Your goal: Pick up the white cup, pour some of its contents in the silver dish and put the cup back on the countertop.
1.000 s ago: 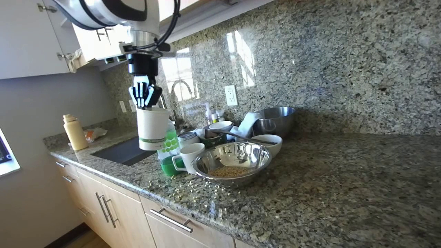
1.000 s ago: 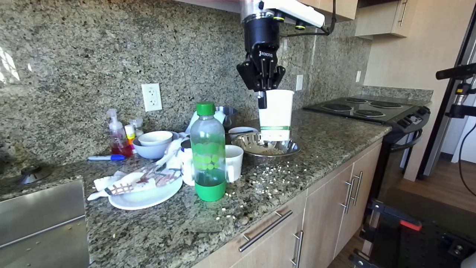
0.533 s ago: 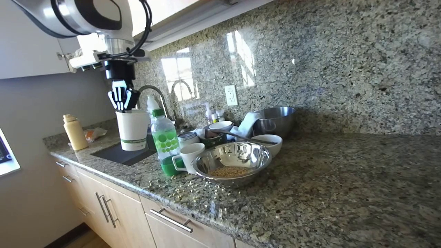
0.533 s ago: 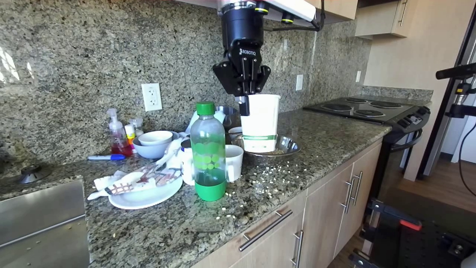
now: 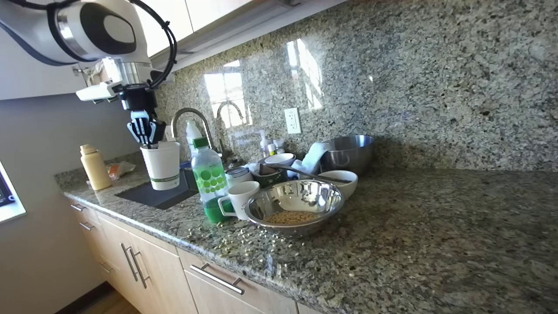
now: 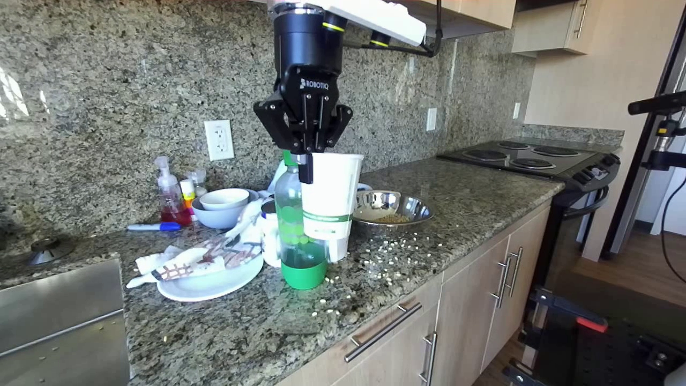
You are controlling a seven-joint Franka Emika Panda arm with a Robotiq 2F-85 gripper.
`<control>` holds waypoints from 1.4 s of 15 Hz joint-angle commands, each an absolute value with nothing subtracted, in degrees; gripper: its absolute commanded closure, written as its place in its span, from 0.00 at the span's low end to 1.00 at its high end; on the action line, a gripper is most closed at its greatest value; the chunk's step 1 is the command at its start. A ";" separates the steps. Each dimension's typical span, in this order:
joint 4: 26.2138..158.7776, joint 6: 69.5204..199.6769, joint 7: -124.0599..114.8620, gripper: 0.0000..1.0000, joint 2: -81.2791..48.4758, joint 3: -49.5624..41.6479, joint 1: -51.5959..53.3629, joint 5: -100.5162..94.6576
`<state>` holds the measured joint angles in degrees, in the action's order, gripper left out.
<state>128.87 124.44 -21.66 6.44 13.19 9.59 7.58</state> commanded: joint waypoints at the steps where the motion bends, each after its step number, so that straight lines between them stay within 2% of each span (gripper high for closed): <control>1: 128.72 124.61 -21.69 0.97 6.15 12.83 9.92 7.48; 11: 126.81 126.34 -22.94 0.99 3.72 13.62 10.59 6.33; 21: 109.83 123.23 -30.14 0.99 -9.30 15.61 15.89 -2.69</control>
<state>117.08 125.57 -27.10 -3.20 15.50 14.28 0.52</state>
